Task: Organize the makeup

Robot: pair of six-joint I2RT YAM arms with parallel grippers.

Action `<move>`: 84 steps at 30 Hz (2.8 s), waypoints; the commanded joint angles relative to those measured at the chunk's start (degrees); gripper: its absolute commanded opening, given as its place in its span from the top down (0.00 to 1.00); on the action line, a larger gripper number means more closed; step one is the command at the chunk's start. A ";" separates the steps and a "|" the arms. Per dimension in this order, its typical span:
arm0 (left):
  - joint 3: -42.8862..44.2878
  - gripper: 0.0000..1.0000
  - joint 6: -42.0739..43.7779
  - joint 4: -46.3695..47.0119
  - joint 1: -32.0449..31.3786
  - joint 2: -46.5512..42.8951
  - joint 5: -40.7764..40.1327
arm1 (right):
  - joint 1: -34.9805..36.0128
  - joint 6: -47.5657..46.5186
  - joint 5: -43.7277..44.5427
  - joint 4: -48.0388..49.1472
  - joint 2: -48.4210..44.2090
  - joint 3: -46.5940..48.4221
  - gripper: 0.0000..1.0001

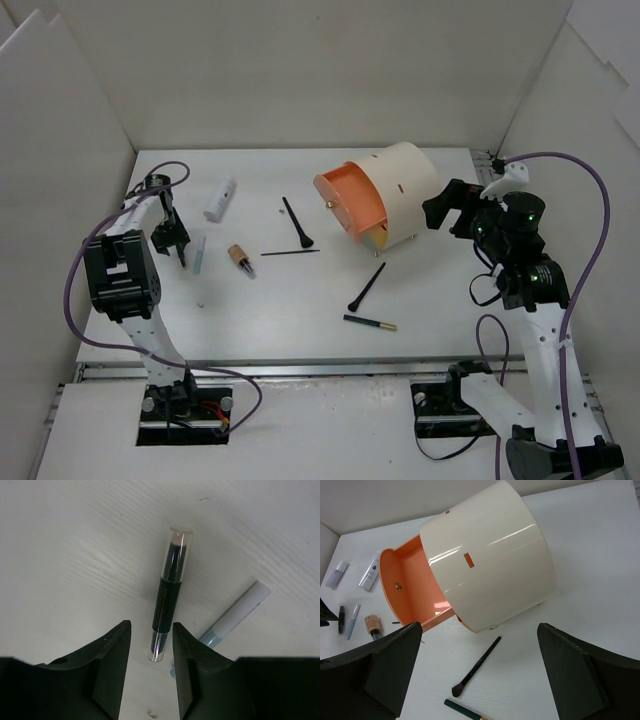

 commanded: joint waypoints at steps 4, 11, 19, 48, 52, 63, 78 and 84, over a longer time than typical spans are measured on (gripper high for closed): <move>6.22 0.68 0.50 0.14 0.54 3.77 1.30 | -0.23 -0.95 -0.39 4.14 -0.46 0.02 0.02; 8.33 0.74 -0.38 -0.74 0.54 7.46 2.36 | -0.32 -1.40 0.14 4.23 -0.37 0.20 0.02; 10.88 1.00 0.41 -2.67 0.54 2.82 6.38 | -0.23 -1.92 1.19 4.05 -0.29 0.55 0.02; 24.58 1.00 -43.18 43.21 -33.90 -8.02 32.51 | -0.14 0.10 1.81 3.61 -4.59 0.55 0.02; 25.73 1.00 -43.53 40.23 -37.51 -6.33 30.23 | -0.32 -0.69 2.78 2.56 -6.52 0.29 0.02; 22.92 0.88 -38.62 28.98 -41.02 -8.35 22.31 | -0.41 -1.75 4.27 1.50 -8.02 -0.33 0.02; 26.96 0.59 -35.19 25.89 -41.03 -8.17 22.31 | -0.23 -1.75 3.83 1.50 -7.85 -0.15 0.02; 22.41 0.58 -26.15 15.63 -31.92 -15.81 19.60 | -0.32 -2.01 3.83 1.50 -7.67 -0.15 0.02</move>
